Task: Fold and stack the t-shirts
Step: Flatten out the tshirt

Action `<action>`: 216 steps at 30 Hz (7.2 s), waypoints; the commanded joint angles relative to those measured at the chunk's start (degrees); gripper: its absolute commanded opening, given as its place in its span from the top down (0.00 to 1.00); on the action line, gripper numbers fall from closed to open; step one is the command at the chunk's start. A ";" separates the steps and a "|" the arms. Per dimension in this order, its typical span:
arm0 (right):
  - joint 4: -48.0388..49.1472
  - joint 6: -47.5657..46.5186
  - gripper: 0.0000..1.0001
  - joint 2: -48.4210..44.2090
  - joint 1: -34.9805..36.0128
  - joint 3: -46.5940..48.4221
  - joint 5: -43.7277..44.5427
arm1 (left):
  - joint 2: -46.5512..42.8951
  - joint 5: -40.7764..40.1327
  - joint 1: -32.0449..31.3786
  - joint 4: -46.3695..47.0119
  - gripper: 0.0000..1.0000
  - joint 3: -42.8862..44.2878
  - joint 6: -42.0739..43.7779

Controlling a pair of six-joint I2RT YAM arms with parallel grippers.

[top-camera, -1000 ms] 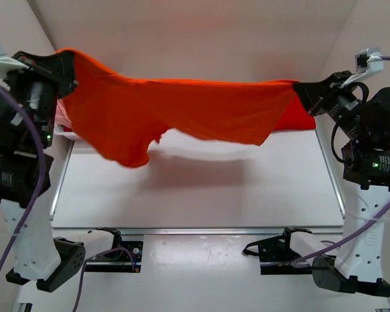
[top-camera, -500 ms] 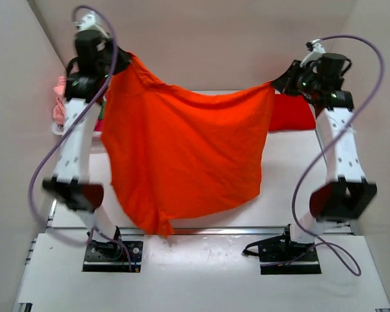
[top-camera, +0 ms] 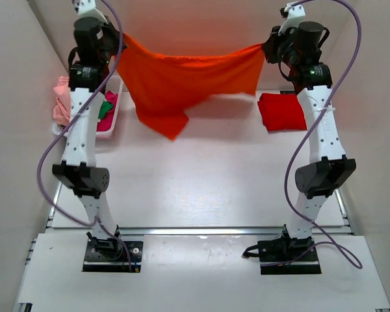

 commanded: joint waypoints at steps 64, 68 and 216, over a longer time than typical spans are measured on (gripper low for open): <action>11.83 -1.50 0.99 -21.40 -5.06 -34.61 -2.32 | -45.80 -8.13 -7.57 10.20 1.00 -48.39 5.41; 12.27 -1.68 1.00 -27.75 -5.06 -51.05 -2.32 | -58.40 -5.06 -10.29 6.18 1.00 -70.59 1.10; 4.88 -3.53 1.00 -45.61 -4.53 -34.57 -2.58 | -44.20 -6.55 -17.25 -1.58 1.00 -19.21 16.64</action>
